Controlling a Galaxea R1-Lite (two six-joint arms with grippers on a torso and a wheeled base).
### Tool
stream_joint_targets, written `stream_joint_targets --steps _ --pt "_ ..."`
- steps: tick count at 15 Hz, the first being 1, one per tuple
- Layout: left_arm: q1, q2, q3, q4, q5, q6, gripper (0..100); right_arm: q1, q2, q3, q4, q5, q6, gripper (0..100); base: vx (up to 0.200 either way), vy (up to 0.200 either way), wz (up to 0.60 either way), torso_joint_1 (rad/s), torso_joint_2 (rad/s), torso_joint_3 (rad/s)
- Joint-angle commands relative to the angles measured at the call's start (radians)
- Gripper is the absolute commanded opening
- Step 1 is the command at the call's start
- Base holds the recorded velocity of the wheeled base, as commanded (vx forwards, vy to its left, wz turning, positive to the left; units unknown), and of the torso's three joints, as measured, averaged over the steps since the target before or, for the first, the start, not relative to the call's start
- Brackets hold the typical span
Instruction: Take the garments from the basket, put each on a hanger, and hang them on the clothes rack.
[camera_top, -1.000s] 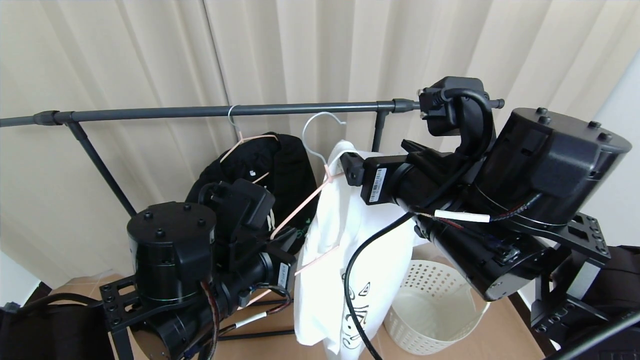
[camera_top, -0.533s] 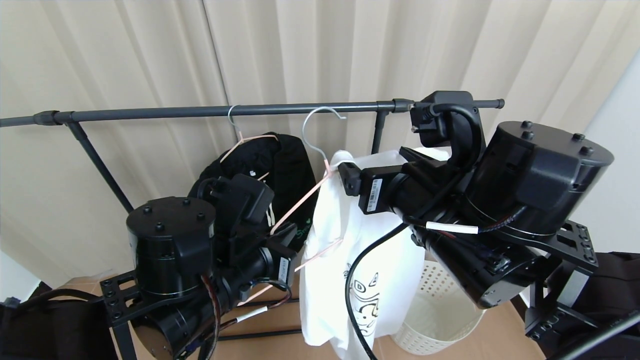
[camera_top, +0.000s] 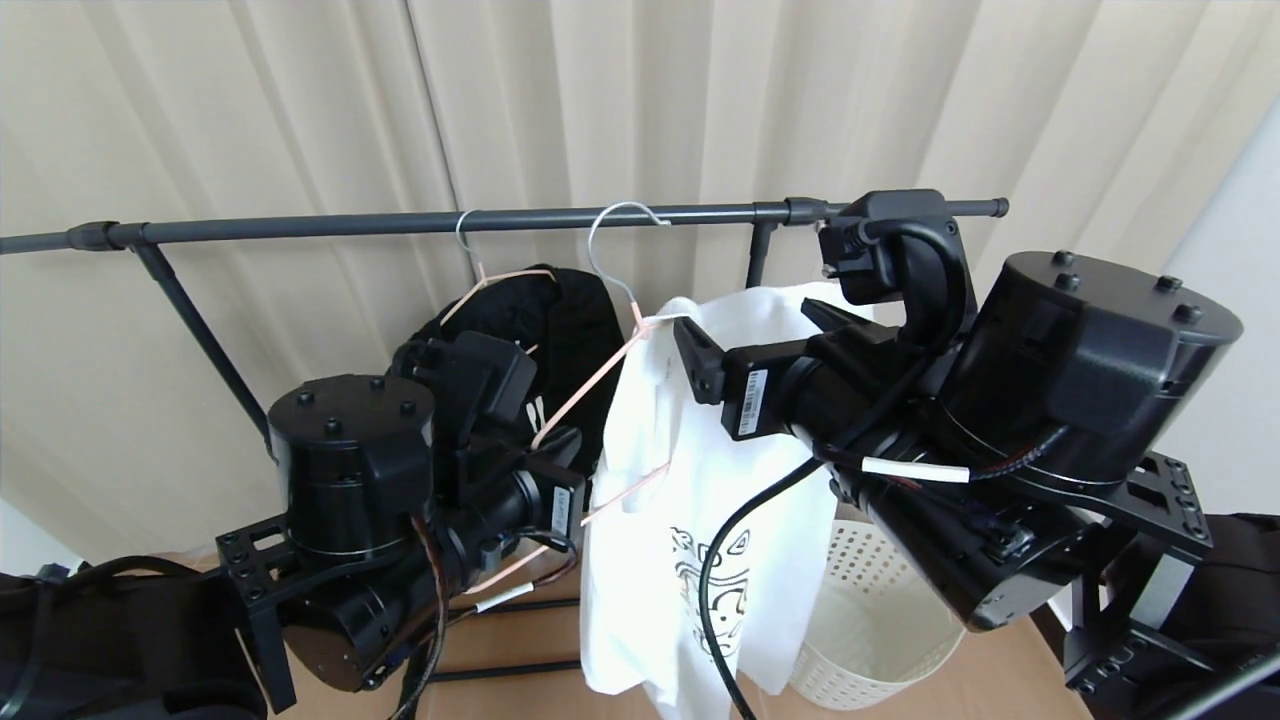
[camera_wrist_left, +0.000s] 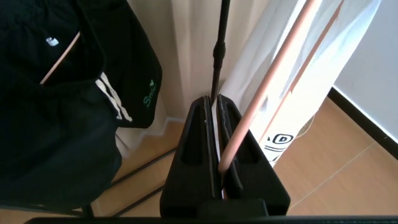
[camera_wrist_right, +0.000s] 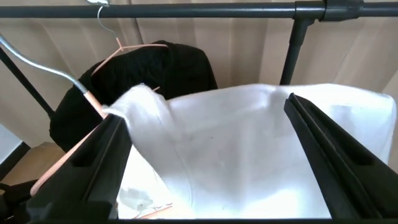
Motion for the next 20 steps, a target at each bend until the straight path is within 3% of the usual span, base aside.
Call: stream_joint_targets --steps 1,7,10,12,13,15,17,20 --pt "0.007 0.015 -0.015 -0.001 0.001 -0.001 0 0.016 -0.011 0.014 -0.001 0.001 -0.002 100 0.0 0.0 0.0 0.0 0.0 0.0" --pt "0.02 0.008 -0.004 -0.001 -0.014 -0.005 0 0.022 -0.071 0.101 0.005 0.044 -0.029 100 0.0 0.0 0.0 0.0 0.0 0.0" --pt "0.056 -0.007 0.001 -0.001 -0.071 0.001 0 -0.067 -0.209 0.187 0.018 0.197 -0.129 100 0.0 0.0 0.0 0.0 0.0 0.0" --pt "0.1 -0.025 0.027 -0.001 -0.151 0.012 0 -0.151 -0.281 0.19 0.087 0.329 -0.19 100 0.0 0.0 0.0 0.0 0.0 0.0" --pt "0.132 -0.038 0.05 -0.001 -0.221 0.031 0 -0.211 -0.343 0.166 0.223 0.417 -0.233 100 0.0 0.0 0.0 0.0 0.0 0.0" --pt "0.158 -0.048 0.076 -0.001 -0.264 0.038 0 -0.283 -0.439 0.095 0.473 0.575 -0.276 100 0.0 0.0 0.0 0.0 0.0 0.0" --pt "0.169 -0.054 0.102 -0.012 -0.307 0.056 0 -0.349 -0.478 0.012 0.688 0.694 -0.308 100 0.0 0.0 0.0 0.0 0.0 0.0" --pt "0.201 -0.056 0.172 -0.055 -0.429 0.174 0 -0.393 -0.467 -0.173 1.079 0.823 -0.414 100 0.0 0.0 0.0 0.0 0.0 0.0"
